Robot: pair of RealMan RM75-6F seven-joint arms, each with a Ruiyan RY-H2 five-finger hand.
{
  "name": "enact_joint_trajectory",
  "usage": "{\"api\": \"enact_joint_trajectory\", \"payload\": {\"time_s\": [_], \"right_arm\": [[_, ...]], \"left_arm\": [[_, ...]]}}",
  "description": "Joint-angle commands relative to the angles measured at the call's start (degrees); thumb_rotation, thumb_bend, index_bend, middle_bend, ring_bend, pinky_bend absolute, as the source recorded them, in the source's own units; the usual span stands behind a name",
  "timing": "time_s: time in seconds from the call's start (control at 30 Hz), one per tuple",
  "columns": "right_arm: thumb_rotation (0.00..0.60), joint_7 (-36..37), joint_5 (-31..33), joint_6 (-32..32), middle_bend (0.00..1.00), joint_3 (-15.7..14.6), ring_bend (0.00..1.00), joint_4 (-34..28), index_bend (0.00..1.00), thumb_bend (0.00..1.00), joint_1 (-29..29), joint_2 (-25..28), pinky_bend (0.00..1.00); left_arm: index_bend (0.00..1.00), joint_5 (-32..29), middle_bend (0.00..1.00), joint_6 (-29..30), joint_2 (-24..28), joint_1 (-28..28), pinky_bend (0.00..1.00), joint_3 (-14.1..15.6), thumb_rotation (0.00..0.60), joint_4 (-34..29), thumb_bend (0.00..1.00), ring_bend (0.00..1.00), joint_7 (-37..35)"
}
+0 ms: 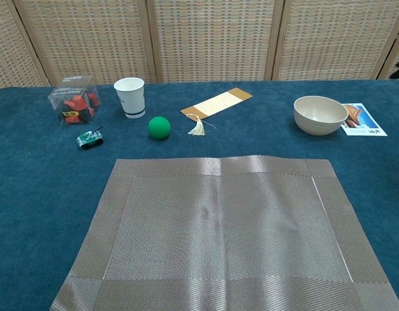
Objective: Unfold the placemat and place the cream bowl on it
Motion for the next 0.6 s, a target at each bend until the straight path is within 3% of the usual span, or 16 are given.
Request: {"api": "enact_joint_trajectory", "payload": {"time_s": [0.03,0.23,0.5,0.6], "right_arm": [[0.600,-1.36,5.25,-9.06,0.00,2.67,0.00,5.76,0.19,0.00,7.09,-5.49,0.00],[0.600,-4.81,11.58,-16.82,0.00,4.96,0.00,17.10,0.24,0.00,13.88,-14.80,0.00],[0.600,-5.98,15.09,-21.69,0.00,5.71,0.00,31.43,0.27,0.00,18.99,-23.92,0.00],[0.600,-5.15,15.18,-22.57,0.00,5.53,0.00,35.80,0.30,0.06,20.12,-26.48,0.00]], "left_arm": [[0.00,-2.65,0.00,-0.91,1.60,1.36,0.00,-0.88,0.600,-2.11,0.00,0.00,1.91],[0.00,-4.54,0.00,-4.39,2.50,1.55,0.00,-2.26,0.600,-2.00,0.00,0.00,2.20],[0.00,-4.74,0.00,-6.83,2.03,1.77,0.00,-3.73,0.600,-0.60,0.00,0.00,1.59],[0.00,-4.99,0.00,-7.78,1.82,1.77,0.00,-4.32,0.600,-0.13,0.00,0.00,1.37]]}}
